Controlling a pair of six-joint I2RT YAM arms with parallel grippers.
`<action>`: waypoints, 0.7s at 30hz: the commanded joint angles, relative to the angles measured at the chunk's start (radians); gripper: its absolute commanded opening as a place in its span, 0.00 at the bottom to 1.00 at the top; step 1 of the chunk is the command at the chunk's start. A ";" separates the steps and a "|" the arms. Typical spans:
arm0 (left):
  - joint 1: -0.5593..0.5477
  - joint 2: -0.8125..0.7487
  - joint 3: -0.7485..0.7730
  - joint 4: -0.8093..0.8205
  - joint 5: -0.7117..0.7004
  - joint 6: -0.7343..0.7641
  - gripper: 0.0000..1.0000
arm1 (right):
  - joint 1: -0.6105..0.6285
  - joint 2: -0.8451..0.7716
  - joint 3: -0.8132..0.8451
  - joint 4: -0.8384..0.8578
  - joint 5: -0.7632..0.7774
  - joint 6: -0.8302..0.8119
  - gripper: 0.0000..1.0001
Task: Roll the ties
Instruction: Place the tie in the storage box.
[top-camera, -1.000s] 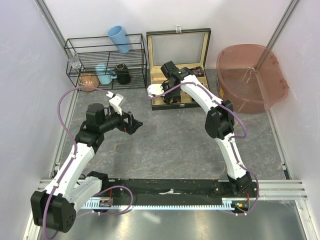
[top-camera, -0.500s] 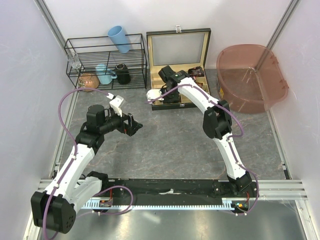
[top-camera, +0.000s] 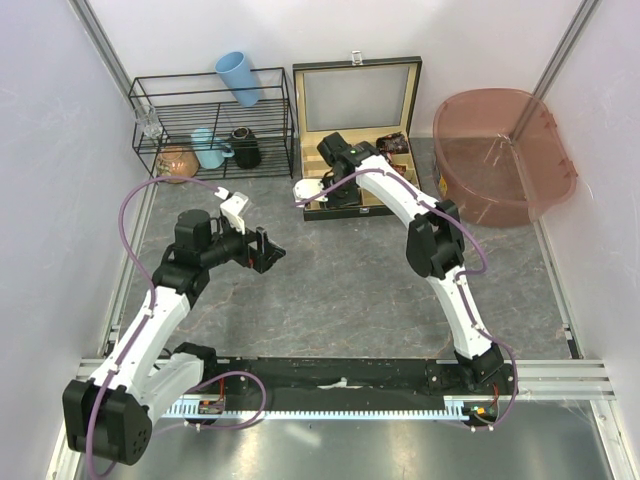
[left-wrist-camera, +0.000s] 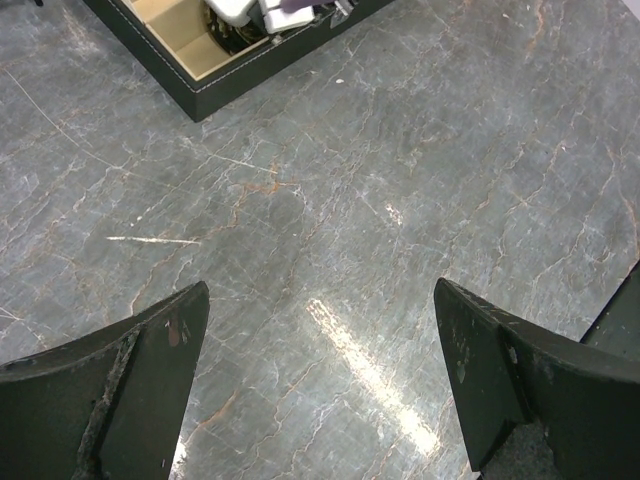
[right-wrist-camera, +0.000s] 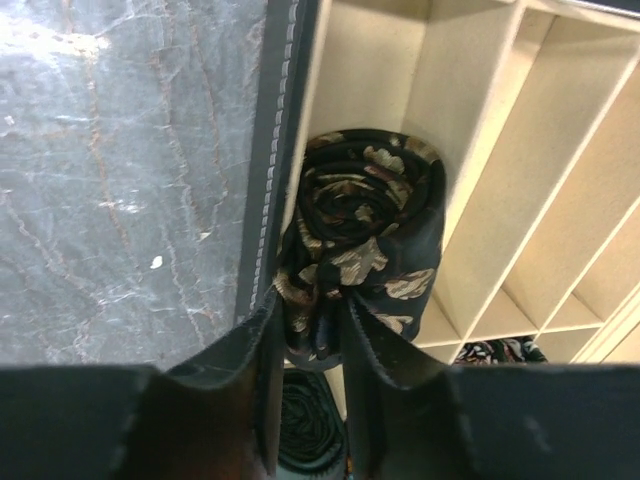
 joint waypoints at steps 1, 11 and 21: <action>0.006 0.021 0.033 0.010 0.010 0.017 0.99 | -0.003 -0.053 -0.061 0.021 -0.053 0.022 0.39; 0.006 0.107 0.116 0.009 -0.005 0.057 0.99 | -0.005 -0.199 -0.087 0.064 -0.091 0.091 0.72; 0.006 0.234 0.295 -0.097 -0.085 0.143 0.99 | -0.060 -0.377 -0.116 0.259 -0.158 0.353 0.98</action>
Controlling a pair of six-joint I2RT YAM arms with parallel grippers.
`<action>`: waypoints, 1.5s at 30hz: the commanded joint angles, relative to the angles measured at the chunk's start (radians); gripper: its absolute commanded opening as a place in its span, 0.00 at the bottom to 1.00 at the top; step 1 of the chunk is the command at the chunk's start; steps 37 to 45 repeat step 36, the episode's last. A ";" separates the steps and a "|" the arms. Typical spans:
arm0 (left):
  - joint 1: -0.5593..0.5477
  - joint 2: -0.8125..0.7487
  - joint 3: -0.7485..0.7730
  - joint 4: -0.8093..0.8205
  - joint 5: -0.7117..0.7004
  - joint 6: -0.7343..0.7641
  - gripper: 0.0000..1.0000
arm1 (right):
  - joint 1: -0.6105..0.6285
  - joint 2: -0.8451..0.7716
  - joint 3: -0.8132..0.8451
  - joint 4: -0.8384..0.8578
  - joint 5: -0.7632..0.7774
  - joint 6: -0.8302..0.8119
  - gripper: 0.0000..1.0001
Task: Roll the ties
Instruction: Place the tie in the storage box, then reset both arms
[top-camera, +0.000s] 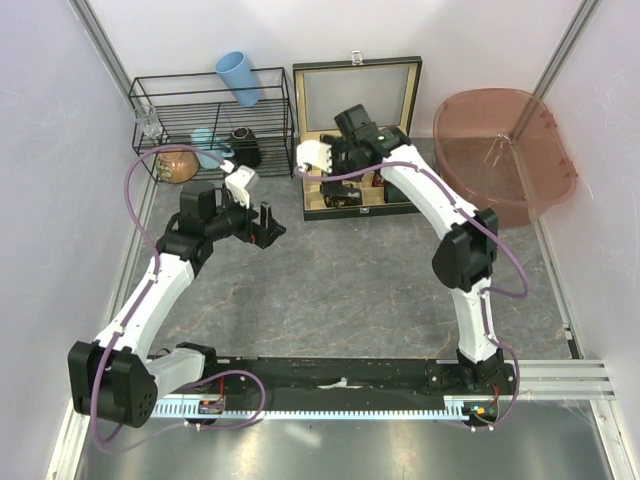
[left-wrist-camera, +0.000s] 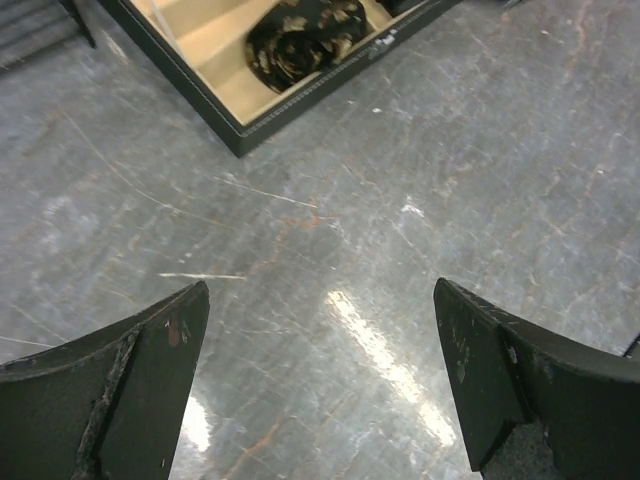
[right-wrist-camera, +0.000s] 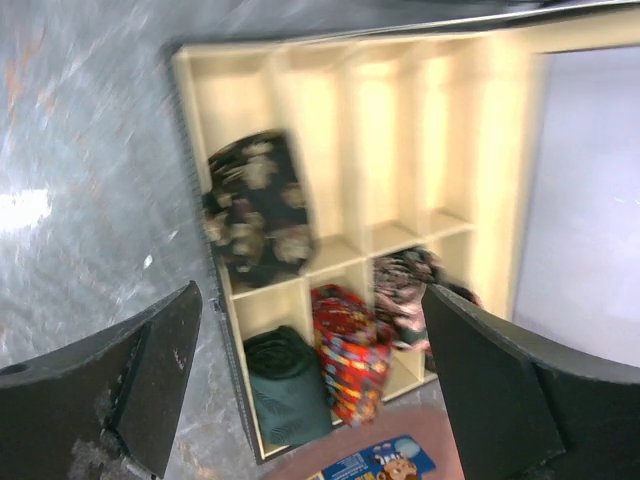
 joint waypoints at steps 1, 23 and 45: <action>0.006 0.064 0.135 -0.079 -0.051 0.092 1.00 | -0.052 -0.152 -0.008 0.159 -0.077 0.259 0.98; 0.007 0.438 0.444 -0.389 -0.108 0.036 0.99 | -0.399 -0.721 -0.978 0.438 -0.153 1.054 0.98; 0.009 0.267 0.152 -0.328 -0.200 -0.021 0.99 | -0.399 -0.838 -1.282 0.506 -0.161 1.088 0.98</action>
